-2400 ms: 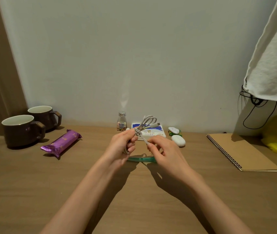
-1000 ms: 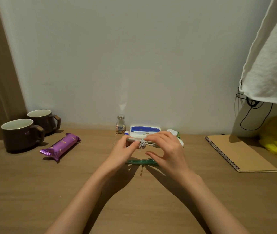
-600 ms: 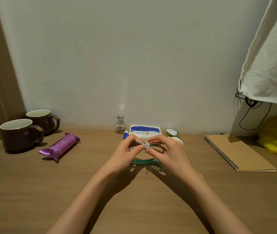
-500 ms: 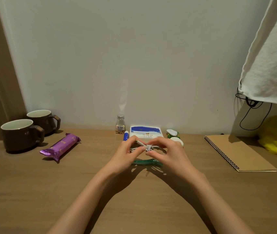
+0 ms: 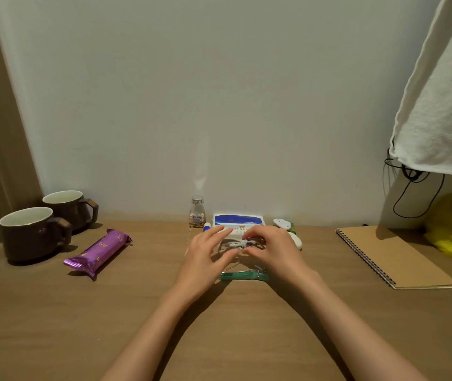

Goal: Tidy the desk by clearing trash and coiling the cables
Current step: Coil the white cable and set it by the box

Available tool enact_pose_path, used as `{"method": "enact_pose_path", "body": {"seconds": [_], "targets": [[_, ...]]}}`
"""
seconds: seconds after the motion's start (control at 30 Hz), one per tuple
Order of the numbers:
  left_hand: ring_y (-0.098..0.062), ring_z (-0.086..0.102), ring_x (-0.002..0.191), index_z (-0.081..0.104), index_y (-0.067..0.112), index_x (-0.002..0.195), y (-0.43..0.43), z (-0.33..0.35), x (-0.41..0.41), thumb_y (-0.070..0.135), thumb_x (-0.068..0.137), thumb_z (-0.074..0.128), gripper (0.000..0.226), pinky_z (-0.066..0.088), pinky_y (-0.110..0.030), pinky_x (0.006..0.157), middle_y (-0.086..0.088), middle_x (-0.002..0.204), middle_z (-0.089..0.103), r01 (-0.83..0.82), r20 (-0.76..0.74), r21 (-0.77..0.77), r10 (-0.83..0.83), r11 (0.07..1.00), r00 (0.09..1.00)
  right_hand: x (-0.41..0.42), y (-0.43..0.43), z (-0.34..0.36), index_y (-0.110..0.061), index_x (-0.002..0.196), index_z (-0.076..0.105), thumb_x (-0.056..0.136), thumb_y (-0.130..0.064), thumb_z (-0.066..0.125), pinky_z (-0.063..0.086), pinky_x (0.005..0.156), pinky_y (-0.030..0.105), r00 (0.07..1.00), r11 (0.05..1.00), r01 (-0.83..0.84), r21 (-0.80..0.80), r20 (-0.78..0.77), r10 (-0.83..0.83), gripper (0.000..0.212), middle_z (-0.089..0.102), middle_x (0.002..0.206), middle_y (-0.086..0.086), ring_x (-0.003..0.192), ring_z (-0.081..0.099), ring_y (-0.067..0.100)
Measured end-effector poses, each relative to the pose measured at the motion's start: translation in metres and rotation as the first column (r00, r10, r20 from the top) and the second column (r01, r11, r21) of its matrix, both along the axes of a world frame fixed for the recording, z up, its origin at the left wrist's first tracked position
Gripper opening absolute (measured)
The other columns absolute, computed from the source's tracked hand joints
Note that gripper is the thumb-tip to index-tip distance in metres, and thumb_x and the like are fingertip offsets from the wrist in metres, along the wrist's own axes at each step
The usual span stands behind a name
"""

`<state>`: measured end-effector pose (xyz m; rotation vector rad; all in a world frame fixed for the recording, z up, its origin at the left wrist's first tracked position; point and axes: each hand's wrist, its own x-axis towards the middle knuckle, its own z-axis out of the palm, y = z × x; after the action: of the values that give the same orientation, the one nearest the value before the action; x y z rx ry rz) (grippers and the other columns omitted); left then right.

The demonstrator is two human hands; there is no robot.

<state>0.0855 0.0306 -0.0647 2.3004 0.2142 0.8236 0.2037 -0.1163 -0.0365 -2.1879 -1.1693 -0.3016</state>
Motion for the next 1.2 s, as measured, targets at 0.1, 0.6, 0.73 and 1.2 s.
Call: {"method": "enact_pose_path", "body": {"seconds": [0.1,0.6,0.73,1.2], "targets": [[-0.006,0.036,0.129,0.051,0.037,0.132,0.004,-0.005,0.007,0.045,0.085,0.060,0.048,0.033,-0.032,0.107,0.014,0.137,0.049,-0.028,-0.020,0.065,0.030,0.998,0.999,0.007,0.008,-0.005,-0.030,0.099,0.067,0.080,-0.032,0.072,0.050,0.078,0.022,1.000,1.000,-0.023,-0.015,0.005,0.023,0.020,0.069,0.101,-0.009,0.094,0.056,0.005],[-0.007,0.053,0.104,0.069,0.034,0.109,0.018,-0.014,0.047,0.041,0.083,0.065,0.027,0.046,-0.027,0.088,0.015,0.111,0.068,-0.133,-0.057,0.154,0.143,0.979,0.988,0.039,-0.001,-0.023,-0.032,0.102,0.073,0.077,-0.034,0.075,0.036,0.078,0.027,0.997,0.998,0.069,-0.006,0.031,-0.069,0.025,0.069,0.104,-0.012,0.094,0.040,0.009],[-0.009,0.051,0.097,0.072,0.033,0.104,0.017,-0.013,0.053,0.039,0.082,0.067,0.023,0.043,-0.024,0.080,0.014,0.104,0.069,-0.171,-0.039,0.207,0.183,0.963,0.982,0.043,0.000,-0.029,-0.027,0.106,0.073,0.079,-0.029,0.074,0.034,0.077,0.021,0.995,0.995,0.090,0.029,0.043,-0.092,0.027,0.068,0.102,-0.005,0.094,0.051,0.012],[-0.013,0.047,0.096,0.066,0.036,0.114,0.017,-0.006,0.048,0.041,0.081,0.067,0.034,0.034,-0.028,0.079,0.012,0.102,0.063,-0.183,-0.005,0.163,0.186,0.970,0.982,0.048,-0.005,-0.035,-0.030,0.113,0.070,0.088,-0.032,0.064,0.041,0.082,0.030,0.990,0.990,0.115,0.078,0.075,-0.121,0.026,0.065,0.100,-0.006,0.097,0.050,0.014]]}}
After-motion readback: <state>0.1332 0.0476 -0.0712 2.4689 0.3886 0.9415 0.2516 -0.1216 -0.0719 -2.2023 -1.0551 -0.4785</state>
